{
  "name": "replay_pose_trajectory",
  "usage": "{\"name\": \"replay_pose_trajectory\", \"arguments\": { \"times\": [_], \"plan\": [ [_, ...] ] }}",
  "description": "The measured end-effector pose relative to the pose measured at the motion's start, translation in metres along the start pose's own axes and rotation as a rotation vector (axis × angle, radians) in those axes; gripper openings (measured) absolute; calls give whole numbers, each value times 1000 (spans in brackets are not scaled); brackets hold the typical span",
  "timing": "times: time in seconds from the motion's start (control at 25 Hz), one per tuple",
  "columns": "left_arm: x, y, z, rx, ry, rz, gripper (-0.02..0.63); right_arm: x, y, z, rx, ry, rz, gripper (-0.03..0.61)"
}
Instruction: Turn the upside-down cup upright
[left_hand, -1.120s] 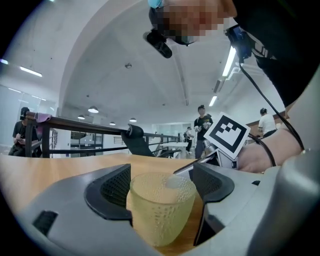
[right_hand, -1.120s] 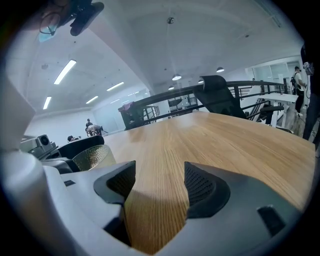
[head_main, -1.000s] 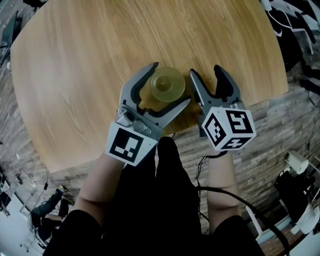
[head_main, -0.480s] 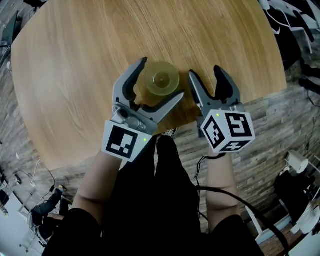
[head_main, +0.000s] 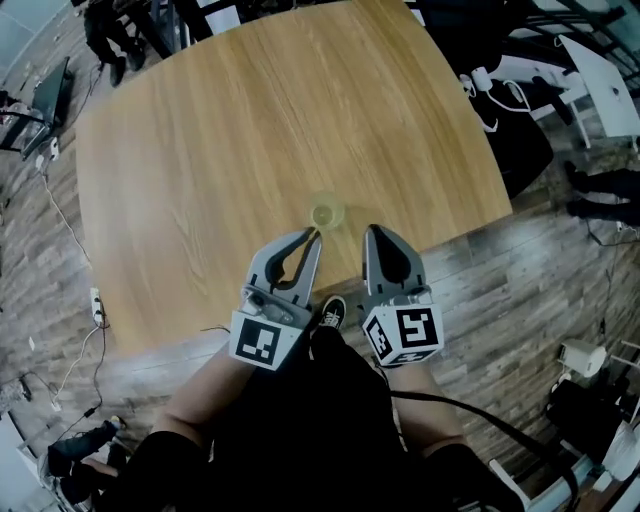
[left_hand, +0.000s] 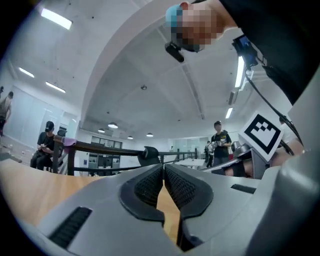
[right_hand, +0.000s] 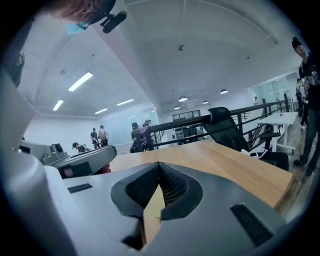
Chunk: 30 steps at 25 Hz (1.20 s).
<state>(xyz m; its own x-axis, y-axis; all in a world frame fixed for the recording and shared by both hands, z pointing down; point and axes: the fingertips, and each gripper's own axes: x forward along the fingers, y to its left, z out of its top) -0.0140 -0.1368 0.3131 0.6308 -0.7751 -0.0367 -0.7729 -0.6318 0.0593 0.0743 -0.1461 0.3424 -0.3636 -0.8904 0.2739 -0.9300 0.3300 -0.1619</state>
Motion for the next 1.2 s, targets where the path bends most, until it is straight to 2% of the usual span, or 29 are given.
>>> {"name": "replay_pose_trajectory", "arguments": {
  "times": [0.2, 0.4, 0.72, 1.0, 1.2],
  "plan": [
    [-29, -10, 71, -26, 17, 54, 8, -46, 55, 55, -47, -22, 50, 12],
    [-52, -31, 109, -36, 14, 57, 8, -80, 85, 84, -76, -47, 103, 12],
    [-60, -51, 128, -74, -3, -9, 8, -91, 90, 109, -105, -82, 123, 12],
    [-61, -53, 125, -37, 13, -50, 8, -90, 101, 112, -107, -87, 146, 12],
    [-64, -41, 128, -76, 19, -25, 8, -82, 108, 115, -105, -92, 151, 12]
  ]
}}
